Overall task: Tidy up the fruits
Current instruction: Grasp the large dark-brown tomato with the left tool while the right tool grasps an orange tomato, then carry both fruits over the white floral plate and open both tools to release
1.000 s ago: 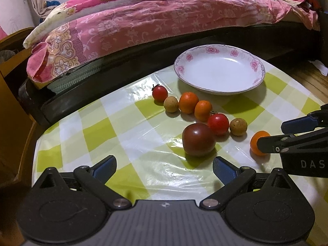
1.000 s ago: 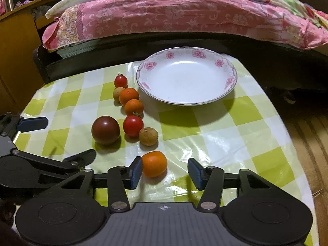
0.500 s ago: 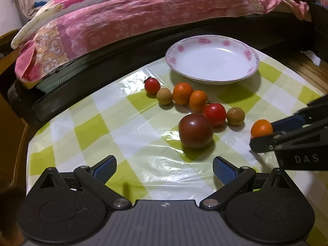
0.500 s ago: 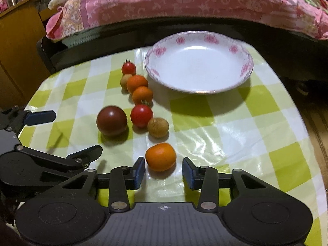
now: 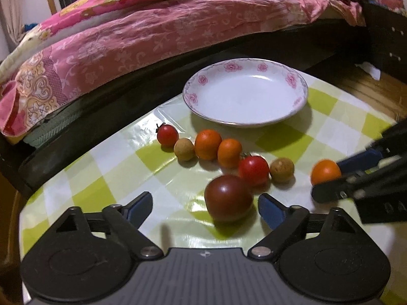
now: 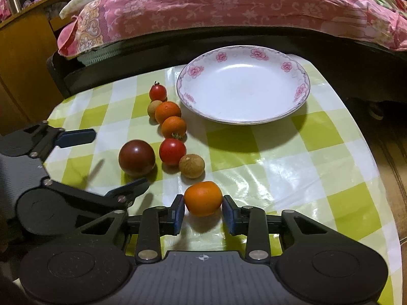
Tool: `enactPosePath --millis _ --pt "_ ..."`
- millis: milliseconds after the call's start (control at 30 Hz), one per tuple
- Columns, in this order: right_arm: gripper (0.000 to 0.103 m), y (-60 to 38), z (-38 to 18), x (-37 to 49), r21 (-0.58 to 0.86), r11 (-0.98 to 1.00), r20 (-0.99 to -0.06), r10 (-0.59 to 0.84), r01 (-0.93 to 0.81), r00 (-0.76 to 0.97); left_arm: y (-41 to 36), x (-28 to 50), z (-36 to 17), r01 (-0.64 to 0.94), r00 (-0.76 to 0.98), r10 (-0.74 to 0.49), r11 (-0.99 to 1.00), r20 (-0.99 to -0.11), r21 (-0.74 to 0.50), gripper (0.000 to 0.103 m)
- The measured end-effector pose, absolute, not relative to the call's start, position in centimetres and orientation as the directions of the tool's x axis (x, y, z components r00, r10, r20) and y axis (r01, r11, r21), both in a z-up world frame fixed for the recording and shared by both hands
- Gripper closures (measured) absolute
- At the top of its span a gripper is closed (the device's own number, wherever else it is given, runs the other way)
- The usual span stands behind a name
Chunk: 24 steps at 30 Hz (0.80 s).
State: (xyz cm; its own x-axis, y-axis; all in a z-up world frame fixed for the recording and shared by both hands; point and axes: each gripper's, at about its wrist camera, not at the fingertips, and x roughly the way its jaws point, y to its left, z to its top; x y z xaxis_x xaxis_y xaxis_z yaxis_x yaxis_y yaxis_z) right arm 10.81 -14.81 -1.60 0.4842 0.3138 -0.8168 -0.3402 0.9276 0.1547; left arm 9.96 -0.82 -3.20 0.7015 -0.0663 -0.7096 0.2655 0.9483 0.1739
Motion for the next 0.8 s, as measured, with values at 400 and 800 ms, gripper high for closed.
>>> enactPosePath --millis 400,800 --pt "0.074 -15.6 -2.2 11.3 0.180 0.937 -0.831 0.308 -0.301 0.463 -1.1 11.4 -3.8 0.311 0.653 -0.173 0.949 -0.737 0.053 0.054" --pt "0.074 -16.1 -1.3 11.5 0.188 0.935 -0.809 0.320 -0.300 0.492 -0.6 10.4 -3.1 0.293 0.652 -0.187 0.956 -0.735 0.017 0.055"
